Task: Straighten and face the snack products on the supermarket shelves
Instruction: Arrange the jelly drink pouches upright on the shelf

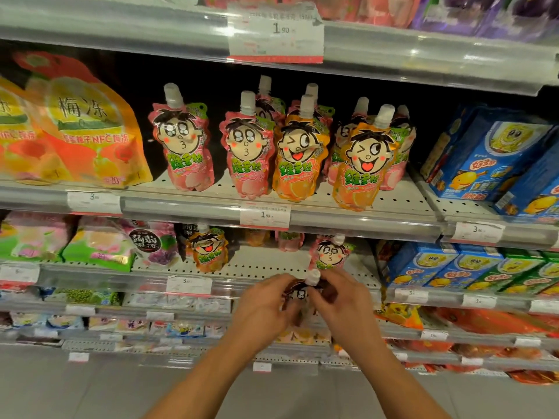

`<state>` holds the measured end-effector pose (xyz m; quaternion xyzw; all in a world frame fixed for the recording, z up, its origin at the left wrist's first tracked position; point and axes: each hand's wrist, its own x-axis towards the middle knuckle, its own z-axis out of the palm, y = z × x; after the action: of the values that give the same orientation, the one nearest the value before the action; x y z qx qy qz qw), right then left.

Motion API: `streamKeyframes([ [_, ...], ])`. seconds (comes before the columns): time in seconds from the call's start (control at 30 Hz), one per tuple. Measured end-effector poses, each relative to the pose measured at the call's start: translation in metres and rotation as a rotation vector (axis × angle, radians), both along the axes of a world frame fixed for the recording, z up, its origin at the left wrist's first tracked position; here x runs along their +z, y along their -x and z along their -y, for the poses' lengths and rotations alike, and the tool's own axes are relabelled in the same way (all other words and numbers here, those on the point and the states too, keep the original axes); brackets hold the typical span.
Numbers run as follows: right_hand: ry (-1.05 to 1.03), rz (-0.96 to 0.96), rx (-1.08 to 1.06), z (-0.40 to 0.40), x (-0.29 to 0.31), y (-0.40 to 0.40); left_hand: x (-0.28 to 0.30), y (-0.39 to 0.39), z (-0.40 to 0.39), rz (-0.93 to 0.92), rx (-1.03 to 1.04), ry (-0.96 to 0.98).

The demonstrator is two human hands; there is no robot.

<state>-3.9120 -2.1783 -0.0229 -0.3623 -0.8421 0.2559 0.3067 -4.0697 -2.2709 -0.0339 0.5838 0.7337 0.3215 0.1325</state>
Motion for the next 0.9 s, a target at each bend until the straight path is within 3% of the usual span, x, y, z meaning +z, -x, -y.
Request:
streamKeyframes([
  [0.2, 0.006, -0.047, 0.123, 0.007, 0.054, 0.018, 0.031, 0.024, 0.009, -0.022, 0.053, -0.085],
  [0.37, -0.328, -0.264, 0.017, -0.012, 0.147, 0.031, 0.05, 0.037, 0.021, -0.021, 0.07, -0.142],
  [0.5, -0.49, -0.266, -0.079, -0.029, 0.201, 0.059, 0.061, 0.043, 0.026, -0.028, 0.073, -0.191],
  [0.67, -0.41, -0.068, -0.146, -0.044, 0.205, 0.089, 0.066, 0.051, 0.033, -0.045, 0.069, -0.205],
  [0.9, -0.374, -0.114, -0.185, -0.054, 0.199, 0.096, 0.059, 0.062, 0.045, -0.057, 0.096, -0.192],
])
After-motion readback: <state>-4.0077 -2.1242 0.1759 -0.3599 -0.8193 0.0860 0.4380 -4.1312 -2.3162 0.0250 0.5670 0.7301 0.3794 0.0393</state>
